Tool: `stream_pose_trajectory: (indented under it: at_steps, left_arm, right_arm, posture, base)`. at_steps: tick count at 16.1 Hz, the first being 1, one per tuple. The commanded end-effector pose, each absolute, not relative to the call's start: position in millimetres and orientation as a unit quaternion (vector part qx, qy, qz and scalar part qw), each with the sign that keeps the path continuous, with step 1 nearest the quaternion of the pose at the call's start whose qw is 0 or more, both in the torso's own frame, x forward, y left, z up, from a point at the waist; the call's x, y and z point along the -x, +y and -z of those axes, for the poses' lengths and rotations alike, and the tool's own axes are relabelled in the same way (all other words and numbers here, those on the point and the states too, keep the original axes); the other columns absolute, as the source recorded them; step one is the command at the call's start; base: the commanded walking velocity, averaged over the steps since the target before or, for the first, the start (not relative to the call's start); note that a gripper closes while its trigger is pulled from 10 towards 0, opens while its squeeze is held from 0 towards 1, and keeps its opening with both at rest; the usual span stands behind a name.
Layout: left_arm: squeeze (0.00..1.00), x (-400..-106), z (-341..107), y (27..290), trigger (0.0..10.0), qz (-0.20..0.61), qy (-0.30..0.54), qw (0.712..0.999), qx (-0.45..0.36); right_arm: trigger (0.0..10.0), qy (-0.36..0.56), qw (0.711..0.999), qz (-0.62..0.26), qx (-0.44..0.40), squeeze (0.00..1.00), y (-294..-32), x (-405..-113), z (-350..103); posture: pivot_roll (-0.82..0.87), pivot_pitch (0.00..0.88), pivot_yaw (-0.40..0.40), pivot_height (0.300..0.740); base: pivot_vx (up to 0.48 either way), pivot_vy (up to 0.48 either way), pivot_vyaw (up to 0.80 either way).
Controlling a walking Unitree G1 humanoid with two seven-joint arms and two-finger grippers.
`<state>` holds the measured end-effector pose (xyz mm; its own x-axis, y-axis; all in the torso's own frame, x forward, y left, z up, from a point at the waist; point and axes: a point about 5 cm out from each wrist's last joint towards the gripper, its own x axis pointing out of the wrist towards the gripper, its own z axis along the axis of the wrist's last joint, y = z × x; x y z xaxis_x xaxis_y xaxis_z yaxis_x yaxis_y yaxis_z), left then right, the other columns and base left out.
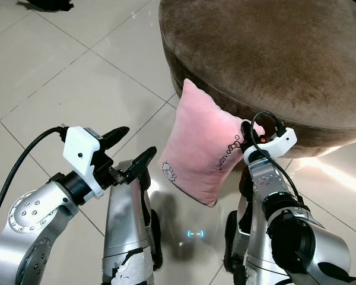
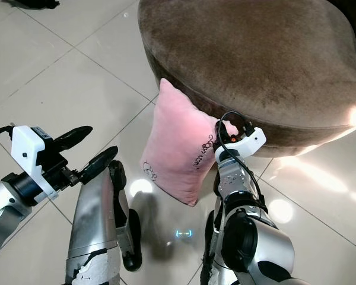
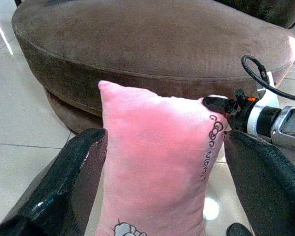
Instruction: Move the pillow to the sofa from floor
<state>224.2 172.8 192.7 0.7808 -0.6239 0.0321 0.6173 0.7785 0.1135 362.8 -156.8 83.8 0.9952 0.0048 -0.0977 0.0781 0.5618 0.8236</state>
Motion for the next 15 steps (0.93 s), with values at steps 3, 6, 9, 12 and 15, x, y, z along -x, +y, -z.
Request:
stream_pose_trajectory:
  at_steps: [3,6,9,12,15]
  left_arm:
    - [0.00,-222,-184,172,10.0,0.325,-0.023,0.945,-0.043]
    - [0.00,-225,-177,168,10.0,0.317,-0.027,0.947,-0.032]
    - [0.00,-224,-168,169,10.0,0.299,-0.024,0.954,-0.019]
    - [0.00,-228,-170,161,10.0,0.287,-0.043,0.957,0.008]
    - [0.00,-242,-184,136,10.0,0.296,-0.076,0.952,0.022]
  right_arm:
    - [0.0,0.079,0.874,0.005,-0.480,0.00,-144,-349,-62]
    - [0.0,0.060,0.876,-0.038,-0.477,0.00,-134,-350,-71]
    - [0.0,0.005,0.867,-0.088,-0.490,0.00,-117,-338,-104]
    - [0.0,-0.086,0.843,-0.138,-0.513,0.00,-101,-307,-189]
    - [0.0,-0.171,0.853,-0.101,-0.483,0.00,-130,-304,-246]
  posture:
    - [0.24,0.277,0.095,0.416]
    - [0.18,0.235,0.059,0.416]
    - [0.12,0.165,0.026,0.416]
    - [0.03,0.111,0.023,0.416]
    - [-0.02,0.070,0.041,0.416]
  base:
    - [0.000,0.000,0.00]
    - [0.000,0.000,0.00]
    - [0.000,0.000,0.00]
    - [0.000,0.000,0.00]
    - [0.000,0.000,0.00]
